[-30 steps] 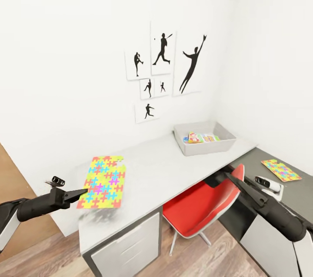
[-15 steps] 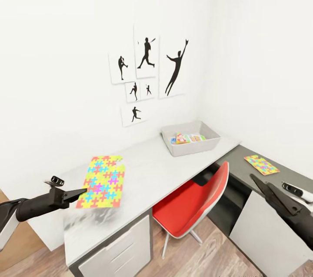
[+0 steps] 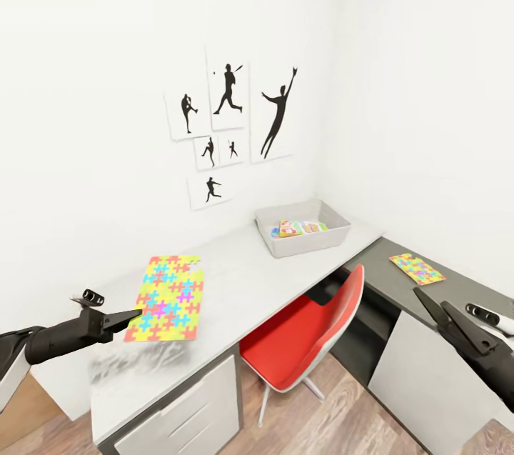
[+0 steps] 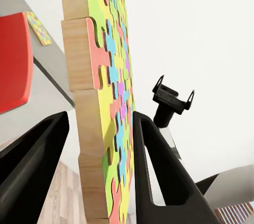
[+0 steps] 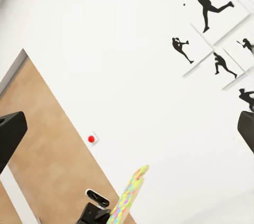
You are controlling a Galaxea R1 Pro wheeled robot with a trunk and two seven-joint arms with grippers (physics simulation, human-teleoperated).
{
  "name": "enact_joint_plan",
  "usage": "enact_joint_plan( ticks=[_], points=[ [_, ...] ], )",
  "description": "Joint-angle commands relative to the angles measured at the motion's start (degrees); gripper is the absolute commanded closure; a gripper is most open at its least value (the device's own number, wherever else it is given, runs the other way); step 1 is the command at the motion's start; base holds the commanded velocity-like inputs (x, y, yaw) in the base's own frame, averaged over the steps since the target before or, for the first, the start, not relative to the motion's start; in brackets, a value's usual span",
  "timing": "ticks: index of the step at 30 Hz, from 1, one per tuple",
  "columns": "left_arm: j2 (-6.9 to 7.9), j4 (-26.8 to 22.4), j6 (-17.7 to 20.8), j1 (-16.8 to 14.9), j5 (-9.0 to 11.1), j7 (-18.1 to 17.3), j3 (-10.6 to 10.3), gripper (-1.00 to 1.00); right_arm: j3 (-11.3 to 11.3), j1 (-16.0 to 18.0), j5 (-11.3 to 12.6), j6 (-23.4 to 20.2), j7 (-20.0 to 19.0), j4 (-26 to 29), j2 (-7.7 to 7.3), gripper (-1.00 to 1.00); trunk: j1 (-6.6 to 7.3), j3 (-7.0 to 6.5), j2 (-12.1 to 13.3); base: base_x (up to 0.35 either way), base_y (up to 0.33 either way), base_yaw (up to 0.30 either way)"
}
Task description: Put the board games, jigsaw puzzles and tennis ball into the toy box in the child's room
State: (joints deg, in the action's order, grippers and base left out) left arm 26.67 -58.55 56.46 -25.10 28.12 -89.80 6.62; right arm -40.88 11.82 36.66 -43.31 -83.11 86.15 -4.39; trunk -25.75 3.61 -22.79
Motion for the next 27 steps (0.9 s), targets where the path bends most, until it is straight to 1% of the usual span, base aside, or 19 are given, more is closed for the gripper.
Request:
enact_joint_plan(
  ticks=[1,2,3,15,23,27],
  points=[
    [0.0,0.0,0.6,0.0,0.0,-0.2,0.0,1.0,0.0,0.0,0.0,-0.6,-0.1,0.0,-0.01,-1.0,-0.04,0.13,-0.1,0.0,-0.266,-0.001],
    [-0.02,0.0,0.6,0.0,0.0,-0.2,0.0,1.0,0.0,0.0,-0.3,-0.6,-0.1,0.0,-0.01,-1.0,-0.04,0.13,-0.1,0.006,-0.278,-0.001],
    [-0.03,0.0,0.6,0.0,0.0,-0.2,0.0,1.0,0.0,0.1,-1.1,-0.6,-0.1,0.1,0.05,-1.0,-0.04,0.13,-0.1,0.089,-0.292,0.0],
    [-0.04,0.1,0.5,0.0,0.0,-0.2,0.1,1.0,0.1,0.1,-1.5,-0.6,0.0,0.1,0.08,-1.0,-0.04,0.12,-0.1,0.172,-0.258,-0.004],
    [-0.04,0.2,0.5,0.0,0.0,-0.2,0.1,1.0,0.1,0.1,-1.5,-0.6,0.0,0.1,0.08,-1.0,-0.04,-0.3,-0.1,0.22,-0.227,-0.15],
    [-0.04,0.2,0.5,0.0,0.0,-0.2,0.1,1.0,0.1,0.1,-1.5,-0.5,0.0,0.1,0.14,-1.0,-0.04,-0.4,-0.1,0.234,-0.216,-0.068]
  ],
)
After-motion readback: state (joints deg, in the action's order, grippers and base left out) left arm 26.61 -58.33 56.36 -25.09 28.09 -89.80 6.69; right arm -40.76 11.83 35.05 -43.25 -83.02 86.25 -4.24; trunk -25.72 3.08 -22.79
